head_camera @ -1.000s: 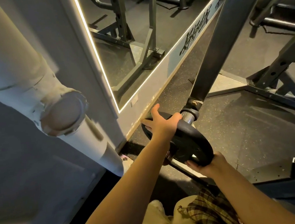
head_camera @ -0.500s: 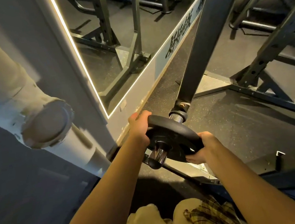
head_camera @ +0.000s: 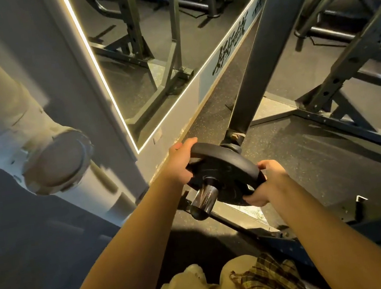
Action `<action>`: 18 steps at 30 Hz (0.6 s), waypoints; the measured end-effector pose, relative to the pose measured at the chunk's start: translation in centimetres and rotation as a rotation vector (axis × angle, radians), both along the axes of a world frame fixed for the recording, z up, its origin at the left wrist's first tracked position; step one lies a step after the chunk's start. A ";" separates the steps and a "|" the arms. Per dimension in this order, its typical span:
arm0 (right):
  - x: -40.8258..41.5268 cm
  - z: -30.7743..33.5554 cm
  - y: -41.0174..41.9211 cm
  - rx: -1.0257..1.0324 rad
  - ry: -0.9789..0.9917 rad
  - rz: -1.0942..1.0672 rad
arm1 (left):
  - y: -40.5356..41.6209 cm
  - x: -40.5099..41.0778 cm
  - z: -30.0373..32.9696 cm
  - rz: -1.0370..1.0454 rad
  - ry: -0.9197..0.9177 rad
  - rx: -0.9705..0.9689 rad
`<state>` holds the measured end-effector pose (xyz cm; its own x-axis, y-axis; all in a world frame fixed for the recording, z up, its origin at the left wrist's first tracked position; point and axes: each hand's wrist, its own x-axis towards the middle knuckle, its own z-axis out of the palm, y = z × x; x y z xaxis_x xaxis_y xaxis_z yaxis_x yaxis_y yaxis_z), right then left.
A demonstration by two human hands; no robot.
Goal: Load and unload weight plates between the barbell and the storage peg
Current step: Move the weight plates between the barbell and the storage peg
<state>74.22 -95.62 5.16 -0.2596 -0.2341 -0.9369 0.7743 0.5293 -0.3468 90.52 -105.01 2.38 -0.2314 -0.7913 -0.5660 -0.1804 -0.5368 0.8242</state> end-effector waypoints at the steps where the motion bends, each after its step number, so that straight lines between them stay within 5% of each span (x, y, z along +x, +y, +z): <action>1: 0.0 0.6 -0.3 0.023 0.035 0.007 | 0.0 0.6 -0.2 -0.144 -0.111 -0.103; 5: 0.2 1.0 -1.0 -0.030 0.026 0.114 | -0.2 1.7 -1.7 -0.285 -0.247 -0.332; 7: 0.4 1.7 -0.9 -0.025 0.038 0.160 | -0.3 1.4 -1.3 -0.255 -0.154 -0.286; 12: 0.5 1.9 -0.4 -0.030 0.029 0.139 | -0.1 -0.8 0.3 0.324 0.098 0.126; 15: 0.0 -0.2 -0.2 -0.041 0.014 0.118 | 0.7 -2.1 1.0 0.288 0.126 0.140; 18: -0.7 -3.7 0.5 -0.100 0.039 0.110 | 1.9 -4.0 1.7 0.222 -0.069 -0.005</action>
<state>73.47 -95.08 1.43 -0.2625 -0.3552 -0.8972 0.6985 0.5716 -0.4306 86.50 -103.11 4.12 -0.0119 -0.8211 -0.5706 -0.1145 -0.5658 0.8165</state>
